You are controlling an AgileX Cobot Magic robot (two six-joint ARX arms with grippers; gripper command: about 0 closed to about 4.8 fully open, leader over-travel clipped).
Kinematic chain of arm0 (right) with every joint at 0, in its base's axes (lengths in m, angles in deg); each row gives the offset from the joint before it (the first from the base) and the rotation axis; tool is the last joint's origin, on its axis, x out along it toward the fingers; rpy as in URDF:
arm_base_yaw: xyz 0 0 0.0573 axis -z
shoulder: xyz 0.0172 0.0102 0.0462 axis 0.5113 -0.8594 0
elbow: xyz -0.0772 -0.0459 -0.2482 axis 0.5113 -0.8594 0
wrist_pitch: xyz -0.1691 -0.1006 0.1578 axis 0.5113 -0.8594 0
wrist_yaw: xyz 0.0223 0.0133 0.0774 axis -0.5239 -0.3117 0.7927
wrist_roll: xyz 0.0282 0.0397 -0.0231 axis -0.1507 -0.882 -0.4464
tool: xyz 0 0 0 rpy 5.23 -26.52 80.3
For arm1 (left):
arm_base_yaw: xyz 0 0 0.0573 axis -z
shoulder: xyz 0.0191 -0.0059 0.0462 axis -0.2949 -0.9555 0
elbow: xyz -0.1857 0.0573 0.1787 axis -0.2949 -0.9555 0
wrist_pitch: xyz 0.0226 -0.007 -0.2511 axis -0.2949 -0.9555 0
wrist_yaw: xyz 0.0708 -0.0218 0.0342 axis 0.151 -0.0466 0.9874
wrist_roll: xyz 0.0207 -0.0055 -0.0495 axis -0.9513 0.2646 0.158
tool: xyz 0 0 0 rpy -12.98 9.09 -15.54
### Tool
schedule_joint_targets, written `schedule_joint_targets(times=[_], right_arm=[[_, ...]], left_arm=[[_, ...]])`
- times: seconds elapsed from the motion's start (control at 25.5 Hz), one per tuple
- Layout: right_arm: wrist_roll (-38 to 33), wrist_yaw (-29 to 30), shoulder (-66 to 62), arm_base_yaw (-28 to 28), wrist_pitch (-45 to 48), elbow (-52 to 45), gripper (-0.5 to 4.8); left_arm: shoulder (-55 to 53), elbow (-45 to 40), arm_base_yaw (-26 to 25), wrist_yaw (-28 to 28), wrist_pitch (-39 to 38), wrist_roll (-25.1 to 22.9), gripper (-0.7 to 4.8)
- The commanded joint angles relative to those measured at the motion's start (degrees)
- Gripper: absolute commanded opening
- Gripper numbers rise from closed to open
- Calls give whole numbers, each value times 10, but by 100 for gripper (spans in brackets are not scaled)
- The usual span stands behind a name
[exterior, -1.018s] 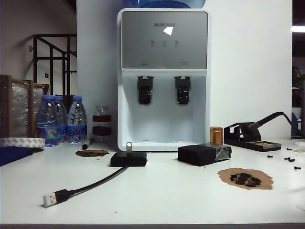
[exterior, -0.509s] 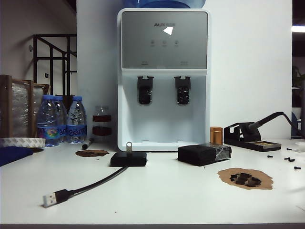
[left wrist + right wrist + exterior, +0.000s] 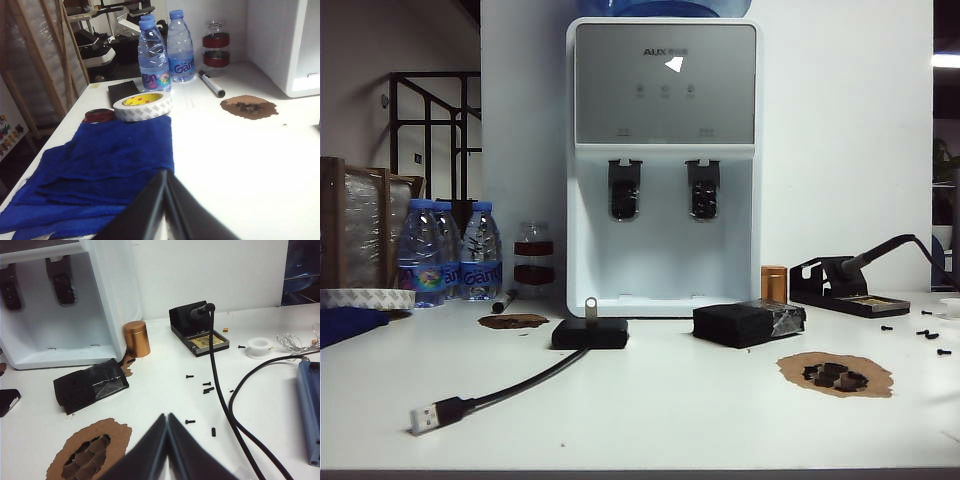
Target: Take the USB flash drive out of the black sponge and insert it into the slot on top of the black USB adpator box.
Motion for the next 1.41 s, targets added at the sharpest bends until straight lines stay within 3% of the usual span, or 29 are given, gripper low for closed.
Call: schedule_joint_targets(times=[0.04,1.41], right_arm=[[-2,0,0,1,6,-2,-1],[-2,0,0,1,6,-2,-1]], left_arm=[[1,0,0,-2,3,0,-5],[1,0,0,-2,3,0,-5]])
